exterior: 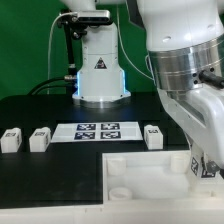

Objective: Assemble one leg

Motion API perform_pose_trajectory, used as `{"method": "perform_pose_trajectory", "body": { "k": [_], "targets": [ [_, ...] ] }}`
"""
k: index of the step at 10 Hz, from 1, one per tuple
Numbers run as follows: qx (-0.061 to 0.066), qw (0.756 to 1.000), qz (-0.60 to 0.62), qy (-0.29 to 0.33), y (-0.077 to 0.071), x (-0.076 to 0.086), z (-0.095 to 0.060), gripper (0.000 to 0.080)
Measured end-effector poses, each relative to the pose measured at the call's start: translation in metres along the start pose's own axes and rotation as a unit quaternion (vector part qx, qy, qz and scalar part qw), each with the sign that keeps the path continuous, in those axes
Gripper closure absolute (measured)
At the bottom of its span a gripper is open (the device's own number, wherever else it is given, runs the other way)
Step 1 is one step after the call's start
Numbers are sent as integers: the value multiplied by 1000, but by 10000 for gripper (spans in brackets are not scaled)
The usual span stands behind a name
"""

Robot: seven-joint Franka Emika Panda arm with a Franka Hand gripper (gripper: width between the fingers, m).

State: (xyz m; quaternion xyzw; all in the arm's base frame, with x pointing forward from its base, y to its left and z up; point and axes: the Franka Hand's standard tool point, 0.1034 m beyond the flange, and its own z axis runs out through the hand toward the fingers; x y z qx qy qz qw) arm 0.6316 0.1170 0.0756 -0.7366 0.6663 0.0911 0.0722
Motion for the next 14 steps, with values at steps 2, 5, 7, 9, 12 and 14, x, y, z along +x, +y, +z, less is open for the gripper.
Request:
{"method": "perform_pose_trajectory", "body": {
  "k": [2, 5, 7, 9, 12, 14],
  "targets": [
    [-2, 998, -65, 0, 1, -1, 2, 243],
    [-8, 963, -271, 3, 2, -1, 4, 155],
    [-8, 927, -375, 3, 2, 0, 4, 151],
    [-15, 869, -494, 10, 2, 0, 4, 151],
    [-10, 772, -635, 26, -4, 6, 1, 151],
    [-10, 781, -624, 26, -4, 5, 2, 285]
  ]
}}
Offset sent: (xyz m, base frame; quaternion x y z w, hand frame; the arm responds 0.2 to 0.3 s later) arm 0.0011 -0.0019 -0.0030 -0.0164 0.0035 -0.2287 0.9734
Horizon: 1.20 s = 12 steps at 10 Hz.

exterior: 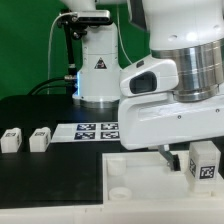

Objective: Assemble one leg

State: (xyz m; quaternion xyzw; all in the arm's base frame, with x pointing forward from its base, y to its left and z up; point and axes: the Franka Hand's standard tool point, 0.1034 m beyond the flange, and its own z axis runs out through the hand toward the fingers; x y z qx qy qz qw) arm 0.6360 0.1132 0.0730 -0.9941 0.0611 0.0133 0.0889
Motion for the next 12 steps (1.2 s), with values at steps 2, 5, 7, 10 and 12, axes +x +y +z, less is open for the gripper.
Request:
{"method": "perform_pose_trajectory", "body": {
  "k": [2, 5, 7, 10, 12],
  "targets": [
    [1, 996, 84, -2, 2, -1, 0, 501],
    [5, 965, 262, 11, 5, -1, 0, 501],
    [13, 915, 403, 23, 5, -5, 1, 501],
    [45, 829, 556, 23, 5, -8, 3, 500],
    [53, 783, 619, 16, -2, -11, 5, 500]
  ]
}}
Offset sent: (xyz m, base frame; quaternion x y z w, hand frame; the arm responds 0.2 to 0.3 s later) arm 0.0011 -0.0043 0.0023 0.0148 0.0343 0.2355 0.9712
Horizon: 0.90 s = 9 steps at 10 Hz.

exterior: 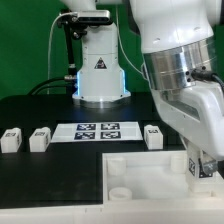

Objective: Assemble one leg

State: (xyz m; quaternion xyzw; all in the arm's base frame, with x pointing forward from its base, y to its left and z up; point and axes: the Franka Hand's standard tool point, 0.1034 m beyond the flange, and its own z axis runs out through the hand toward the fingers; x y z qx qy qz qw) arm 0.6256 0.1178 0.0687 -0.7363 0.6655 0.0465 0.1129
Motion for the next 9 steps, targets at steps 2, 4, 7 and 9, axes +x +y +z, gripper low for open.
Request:
{"method": "perform_pose_trajectory", "body": {
  "k": [2, 4, 7, 9],
  "targets": [
    [2, 1000, -15, 1, 0, -3, 1, 500],
    [-14, 995, -102, -1, 3, -8, 1, 321],
    [-24, 953, -301, -8, 1, -10, -2, 161],
    [-24, 917, -398, -10, 2, -9, -1, 152]
  ]
}}
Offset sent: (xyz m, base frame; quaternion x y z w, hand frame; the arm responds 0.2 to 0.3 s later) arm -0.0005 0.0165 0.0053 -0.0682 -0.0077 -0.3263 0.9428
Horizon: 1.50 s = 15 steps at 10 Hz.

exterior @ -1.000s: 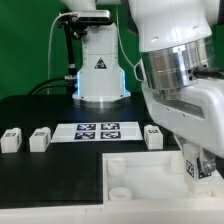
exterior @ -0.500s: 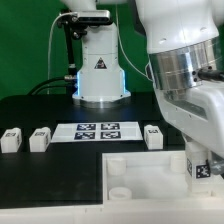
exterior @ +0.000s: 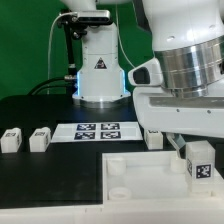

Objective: Assemble one leg

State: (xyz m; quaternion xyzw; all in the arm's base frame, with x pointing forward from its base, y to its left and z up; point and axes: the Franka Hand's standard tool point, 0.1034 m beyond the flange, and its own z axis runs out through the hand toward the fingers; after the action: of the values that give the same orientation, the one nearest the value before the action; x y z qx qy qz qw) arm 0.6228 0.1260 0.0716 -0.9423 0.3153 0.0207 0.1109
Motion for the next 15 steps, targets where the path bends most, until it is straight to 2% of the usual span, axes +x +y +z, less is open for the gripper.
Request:
{"method": "perform_pose_trajectory", "body": {
  "k": [1, 3, 4, 5, 6, 7, 8, 9, 11, 12, 13, 15],
  "targets": [
    [-7, 997, -76, 0, 1, 1, 0, 152],
    [-29, 981, -191, 8, 1, 3, -3, 151],
    [-35, 964, -263, 12, 2, 5, -3, 151],
    [-32, 966, -257, 15, 1, 7, -3, 151],
    [-31, 972, -234, 16, 1, 6, -2, 276],
    [-32, 971, -236, 16, 1, 6, -2, 276],
    [-30, 979, -199, 15, 1, 5, -2, 412],
    [-32, 991, -132, 18, 6, 8, -1, 494],
    [-28, 999, -36, 20, 6, 10, -2, 501],
    [-19, 998, 55, 20, 7, 10, -2, 501],
    [-7, 988, 156, 21, 8, 11, 0, 501],
    [12, 949, 314, 7, 6, 8, 1, 501]
  ]
}}
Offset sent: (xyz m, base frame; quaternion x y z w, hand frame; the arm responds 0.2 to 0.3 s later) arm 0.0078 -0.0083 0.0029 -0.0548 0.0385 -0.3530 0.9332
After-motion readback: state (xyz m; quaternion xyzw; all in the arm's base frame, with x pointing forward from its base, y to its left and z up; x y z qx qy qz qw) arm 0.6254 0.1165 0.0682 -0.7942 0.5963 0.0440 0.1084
